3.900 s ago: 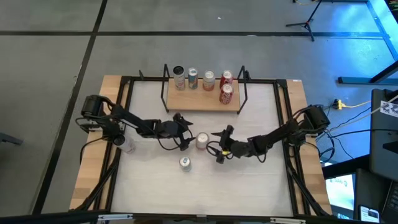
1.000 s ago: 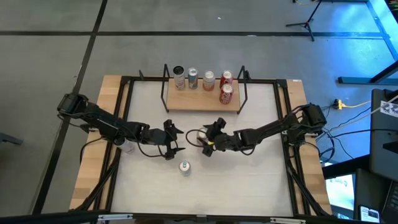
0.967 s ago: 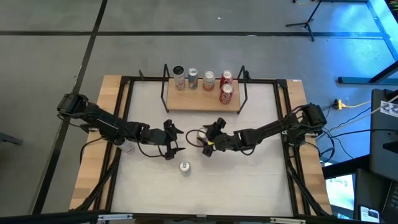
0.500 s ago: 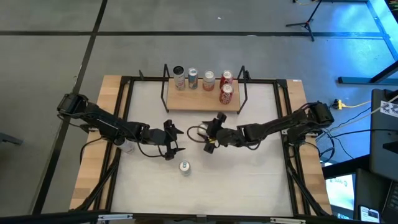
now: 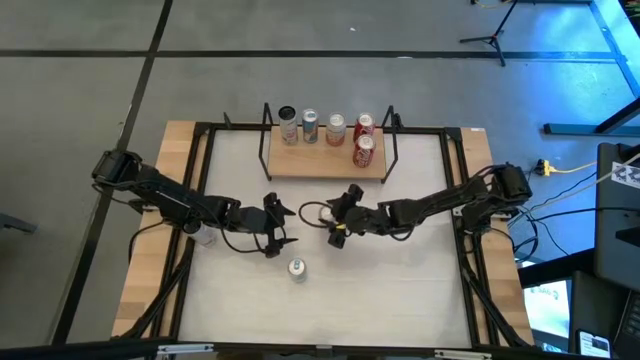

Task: Place canned beverage on shelf
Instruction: Put the pink soda can align with the other pink soda can on the shelf

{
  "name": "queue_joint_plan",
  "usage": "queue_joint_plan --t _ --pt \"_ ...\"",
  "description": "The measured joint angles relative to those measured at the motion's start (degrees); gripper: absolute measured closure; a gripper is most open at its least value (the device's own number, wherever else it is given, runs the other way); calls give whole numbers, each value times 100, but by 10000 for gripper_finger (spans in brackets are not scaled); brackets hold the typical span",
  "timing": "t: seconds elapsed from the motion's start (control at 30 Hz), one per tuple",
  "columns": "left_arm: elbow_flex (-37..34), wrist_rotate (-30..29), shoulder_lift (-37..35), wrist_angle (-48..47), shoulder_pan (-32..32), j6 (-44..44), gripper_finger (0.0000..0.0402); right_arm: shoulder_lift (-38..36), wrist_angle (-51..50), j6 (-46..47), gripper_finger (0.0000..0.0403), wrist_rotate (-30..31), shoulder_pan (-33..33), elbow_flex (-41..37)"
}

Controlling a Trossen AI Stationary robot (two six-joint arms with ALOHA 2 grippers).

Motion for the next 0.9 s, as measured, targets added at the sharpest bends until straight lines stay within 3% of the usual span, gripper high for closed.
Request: queue_joint_plan --t 0.27,0.63,0.9 --pt "0 -18 0 7 0 2 35 -11 0 -18 15 34 13 5" --pt "0 -19 0 4 0 0 35 -11 -471 12 46 497 -74 5" --pt "0 -20 0 1 0 0 35 97 -600 173 47 494 -74 -3"
